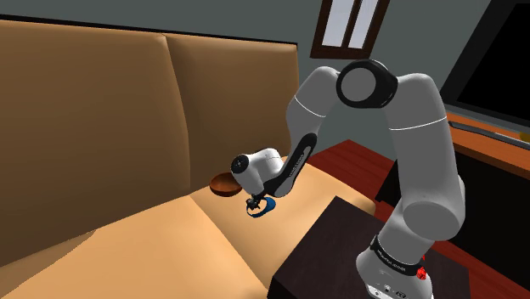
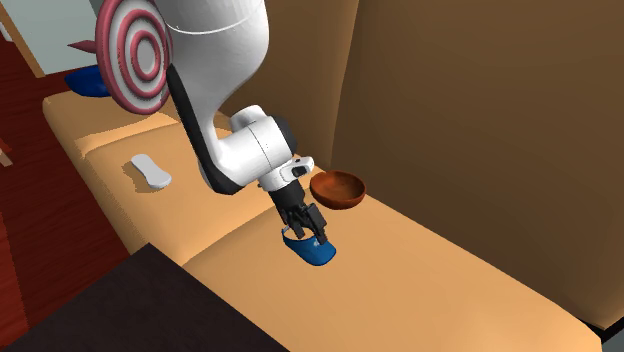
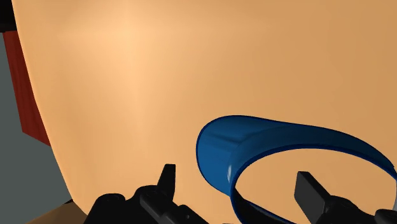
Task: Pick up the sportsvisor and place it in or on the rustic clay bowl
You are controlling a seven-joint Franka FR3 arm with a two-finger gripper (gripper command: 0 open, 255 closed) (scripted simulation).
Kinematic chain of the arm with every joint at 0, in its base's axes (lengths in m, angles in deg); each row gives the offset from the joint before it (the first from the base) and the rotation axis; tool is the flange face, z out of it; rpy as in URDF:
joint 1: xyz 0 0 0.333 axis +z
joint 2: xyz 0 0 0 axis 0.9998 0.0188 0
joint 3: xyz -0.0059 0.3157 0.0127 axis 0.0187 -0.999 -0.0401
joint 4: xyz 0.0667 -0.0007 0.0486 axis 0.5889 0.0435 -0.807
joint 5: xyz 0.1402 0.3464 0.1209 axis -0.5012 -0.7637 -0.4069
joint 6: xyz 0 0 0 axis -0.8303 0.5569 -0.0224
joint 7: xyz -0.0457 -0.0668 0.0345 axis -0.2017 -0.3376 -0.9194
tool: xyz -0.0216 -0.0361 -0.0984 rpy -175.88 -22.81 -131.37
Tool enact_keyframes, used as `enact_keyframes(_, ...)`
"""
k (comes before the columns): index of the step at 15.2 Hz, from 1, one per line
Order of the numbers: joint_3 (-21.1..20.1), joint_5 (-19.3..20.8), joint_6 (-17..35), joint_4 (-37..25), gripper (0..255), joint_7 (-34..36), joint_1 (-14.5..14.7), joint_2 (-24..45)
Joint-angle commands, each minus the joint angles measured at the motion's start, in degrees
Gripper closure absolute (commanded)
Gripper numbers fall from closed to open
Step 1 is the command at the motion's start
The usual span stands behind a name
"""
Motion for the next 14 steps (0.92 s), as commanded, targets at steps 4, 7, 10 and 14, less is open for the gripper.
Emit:
enact_keyframes(4,0.00,0.00,0.00,0.00,255,0.00,0.00,0.00)
enact_keyframes(7,0.00,0.00,0.00,0.00,255,0.00,0.00,0.00)
enact_keyframes(10,0.00,-0.01,-0.01,0.00,255,-0.01,0.00,-0.01)
enact_keyframes(14,-0.67,-1.29,-0.77,1.13,255,-1.44,-0.46,-2.40)
